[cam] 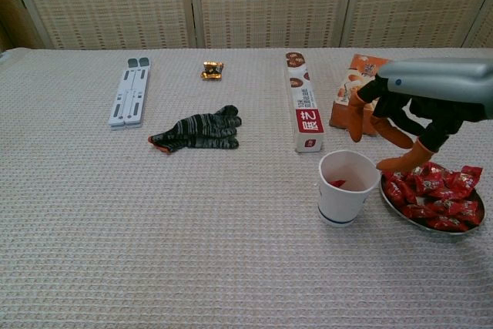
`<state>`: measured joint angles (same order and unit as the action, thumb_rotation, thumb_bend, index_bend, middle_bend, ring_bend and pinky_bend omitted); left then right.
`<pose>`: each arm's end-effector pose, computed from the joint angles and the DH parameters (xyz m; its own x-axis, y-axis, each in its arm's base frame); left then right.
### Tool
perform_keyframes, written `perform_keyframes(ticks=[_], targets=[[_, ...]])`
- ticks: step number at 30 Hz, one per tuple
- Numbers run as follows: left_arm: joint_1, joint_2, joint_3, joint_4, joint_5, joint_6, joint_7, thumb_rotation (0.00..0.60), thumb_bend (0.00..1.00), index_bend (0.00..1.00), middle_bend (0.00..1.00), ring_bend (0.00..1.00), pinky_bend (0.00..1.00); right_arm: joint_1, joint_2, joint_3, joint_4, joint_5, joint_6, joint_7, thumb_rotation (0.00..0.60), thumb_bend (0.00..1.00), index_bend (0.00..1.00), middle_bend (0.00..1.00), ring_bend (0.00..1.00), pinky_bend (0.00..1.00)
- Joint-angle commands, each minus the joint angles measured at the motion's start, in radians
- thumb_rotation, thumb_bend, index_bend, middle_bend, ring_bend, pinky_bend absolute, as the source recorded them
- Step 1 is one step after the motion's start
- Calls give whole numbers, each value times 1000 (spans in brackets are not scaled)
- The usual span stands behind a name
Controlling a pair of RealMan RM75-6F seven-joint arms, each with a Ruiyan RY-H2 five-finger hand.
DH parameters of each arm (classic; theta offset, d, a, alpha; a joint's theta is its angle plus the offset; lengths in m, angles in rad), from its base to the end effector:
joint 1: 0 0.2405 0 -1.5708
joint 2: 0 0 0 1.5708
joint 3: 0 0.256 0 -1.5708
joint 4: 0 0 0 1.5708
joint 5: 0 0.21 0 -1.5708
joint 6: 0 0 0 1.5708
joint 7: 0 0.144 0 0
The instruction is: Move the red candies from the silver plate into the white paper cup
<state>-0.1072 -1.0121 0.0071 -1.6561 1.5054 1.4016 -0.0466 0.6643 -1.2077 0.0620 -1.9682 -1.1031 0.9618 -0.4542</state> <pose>-0.3158 0.1748 0.1711 0.4132 0.1283 0.9016 0.9101 -0.0235 -0.4138 -0.1445 -0.2696 0.0440 0.4926 -0.3883 0.7788 -0.8436 -0.4328 0.3178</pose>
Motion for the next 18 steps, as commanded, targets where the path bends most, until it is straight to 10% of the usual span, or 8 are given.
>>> perform_keyframes(ticks=[1, 8, 18], targets=[[0, 1, 0, 0, 0, -1, -1, 600, 637, 305, 386, 270, 238, -2, 8, -2, -7, -4, 4, 2, 600, 111, 407, 754, 732, 999], [1, 3, 1, -3, 1, 1, -3, 600, 637, 305, 386, 270, 238, -33, 68, -23, -44, -25, 81, -64, 600, 0, 169, 754, 721, 999], [1, 3, 3, -6, 4, 0, 3, 600, 636, 305, 386, 270, 238, -33, 129, -64, -45, 111, 87, -199, 600, 0, 165, 754, 757, 1000]])
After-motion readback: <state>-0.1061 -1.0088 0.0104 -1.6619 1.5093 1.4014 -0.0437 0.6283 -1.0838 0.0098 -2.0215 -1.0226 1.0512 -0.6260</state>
